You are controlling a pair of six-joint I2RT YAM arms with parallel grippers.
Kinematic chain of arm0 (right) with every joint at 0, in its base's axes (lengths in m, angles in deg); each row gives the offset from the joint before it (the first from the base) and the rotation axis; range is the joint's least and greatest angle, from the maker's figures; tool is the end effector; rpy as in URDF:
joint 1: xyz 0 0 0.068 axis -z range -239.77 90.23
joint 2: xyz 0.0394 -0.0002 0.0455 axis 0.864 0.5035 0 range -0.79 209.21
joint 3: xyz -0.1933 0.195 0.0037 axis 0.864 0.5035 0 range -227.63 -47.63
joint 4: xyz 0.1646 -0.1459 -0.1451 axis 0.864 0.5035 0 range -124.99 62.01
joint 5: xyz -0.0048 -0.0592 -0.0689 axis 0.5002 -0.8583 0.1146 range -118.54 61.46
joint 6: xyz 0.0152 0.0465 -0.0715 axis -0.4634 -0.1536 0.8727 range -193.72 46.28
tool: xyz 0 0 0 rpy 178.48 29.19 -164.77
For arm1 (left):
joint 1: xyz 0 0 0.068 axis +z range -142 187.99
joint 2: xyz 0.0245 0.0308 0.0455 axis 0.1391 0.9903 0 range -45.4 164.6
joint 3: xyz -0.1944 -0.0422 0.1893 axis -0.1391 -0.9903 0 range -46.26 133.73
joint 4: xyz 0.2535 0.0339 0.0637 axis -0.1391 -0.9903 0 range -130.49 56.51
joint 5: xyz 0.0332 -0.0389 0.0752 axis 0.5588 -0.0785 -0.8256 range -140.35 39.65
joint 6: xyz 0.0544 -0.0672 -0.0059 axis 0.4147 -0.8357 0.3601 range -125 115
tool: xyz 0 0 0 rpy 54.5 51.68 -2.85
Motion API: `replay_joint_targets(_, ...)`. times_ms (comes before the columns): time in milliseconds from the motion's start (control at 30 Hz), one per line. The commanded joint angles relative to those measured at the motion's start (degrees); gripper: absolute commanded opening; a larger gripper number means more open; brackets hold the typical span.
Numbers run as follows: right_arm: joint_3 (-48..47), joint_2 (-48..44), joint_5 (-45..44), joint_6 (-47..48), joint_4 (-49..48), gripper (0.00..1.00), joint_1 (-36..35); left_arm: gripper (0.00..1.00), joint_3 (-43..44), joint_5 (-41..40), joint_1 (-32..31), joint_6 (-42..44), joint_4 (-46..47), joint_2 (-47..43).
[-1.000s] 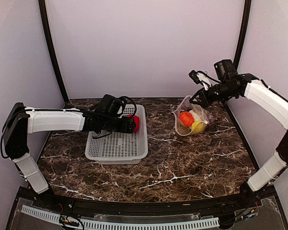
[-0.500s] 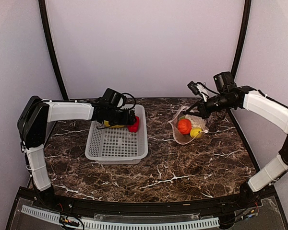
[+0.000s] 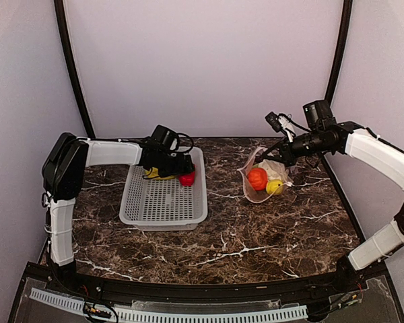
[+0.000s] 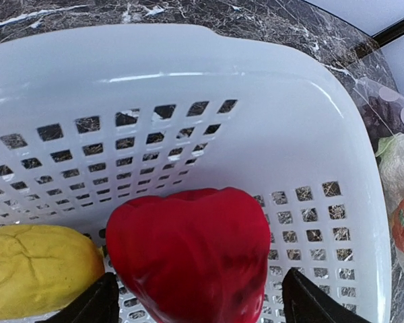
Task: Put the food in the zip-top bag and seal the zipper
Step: Pick up the fake vegetable from the bin.
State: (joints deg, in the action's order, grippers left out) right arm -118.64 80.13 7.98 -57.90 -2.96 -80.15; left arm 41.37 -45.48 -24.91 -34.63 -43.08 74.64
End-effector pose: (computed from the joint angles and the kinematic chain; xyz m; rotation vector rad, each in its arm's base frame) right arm 0.2961 0.1585 0.3019 -1.0001 2.0089 0.7714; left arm 0.4210 -0.2802 0.1611 0.1136 2.3881 -0.6393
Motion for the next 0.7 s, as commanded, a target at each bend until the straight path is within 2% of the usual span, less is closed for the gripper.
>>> replay_joint_targets(0,0.87,-1.64,2.17,0.5,-2.14,0.0,-0.1,0.82,3.14,2.0,0.03,-1.25,-2.52,1.61)
replay_joint_targets(233,0.87,-1.53,2.33,0.38,-2.01,0.0,-0.07,0.81,5.49,1.81,0.04,-1.62,-4.2,4.84)
replay_joint_targets(367,0.82,-1.52,1.57,0.46,-1.96,0.0,-0.1,0.77,5.74,1.99,0.03,-1.59,-4.68,5.67)
replay_joint_targets(433,0.82,-1.62,1.55,0.5,-1.93,0.0,-0.1,0.72,5.4,2.24,0.03,-1.73,-4.69,5.45)
replay_joint_targets(567,0.95,-1.75,0.79,0.83,-2.04,0.0,-0.01,0.53,4.02,2.43,-0.04,-1.59,-3.44,3.75)
replay_joint_targets(667,0.89,-1.2,1.24,0.74,-1.94,0.0,-0.01,0.44,0.89,1.96,-0.1,-1.59,-0.89,0.45)
